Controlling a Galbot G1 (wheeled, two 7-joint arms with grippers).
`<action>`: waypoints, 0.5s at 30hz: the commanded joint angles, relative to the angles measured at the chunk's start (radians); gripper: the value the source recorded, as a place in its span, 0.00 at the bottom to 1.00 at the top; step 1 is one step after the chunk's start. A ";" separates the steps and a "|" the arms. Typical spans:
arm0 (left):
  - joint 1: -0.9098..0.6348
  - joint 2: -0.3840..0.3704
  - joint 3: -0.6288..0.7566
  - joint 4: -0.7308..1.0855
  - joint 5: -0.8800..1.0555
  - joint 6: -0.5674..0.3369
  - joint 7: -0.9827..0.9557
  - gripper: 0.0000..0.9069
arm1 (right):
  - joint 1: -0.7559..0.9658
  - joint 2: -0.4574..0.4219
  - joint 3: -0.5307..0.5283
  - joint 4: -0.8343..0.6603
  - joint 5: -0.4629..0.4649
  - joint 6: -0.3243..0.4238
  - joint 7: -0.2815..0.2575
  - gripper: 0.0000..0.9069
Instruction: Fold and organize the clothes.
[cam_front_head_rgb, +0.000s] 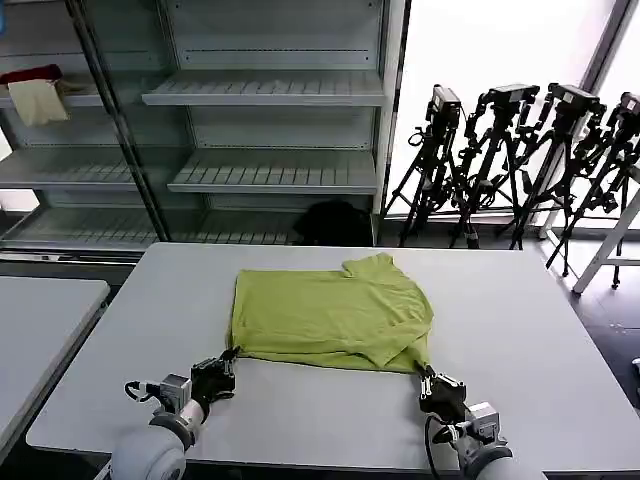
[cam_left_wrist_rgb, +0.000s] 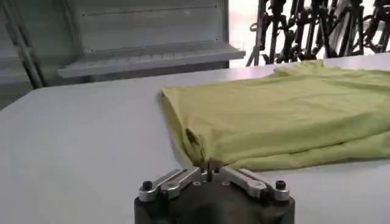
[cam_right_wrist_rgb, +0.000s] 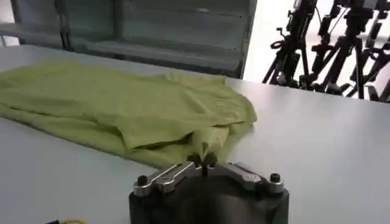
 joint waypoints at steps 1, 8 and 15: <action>-0.002 0.021 0.005 -0.036 -0.074 0.035 -0.076 0.00 | -0.008 -0.007 0.004 0.010 0.004 -0.003 0.001 0.01; 0.026 0.098 -0.023 -0.161 -0.131 0.078 -0.138 0.00 | -0.079 -0.055 0.034 0.090 0.026 -0.029 0.005 0.00; 0.184 0.168 -0.047 -0.303 -0.125 0.118 -0.203 0.00 | -0.196 -0.110 0.093 0.178 0.044 -0.053 0.014 0.00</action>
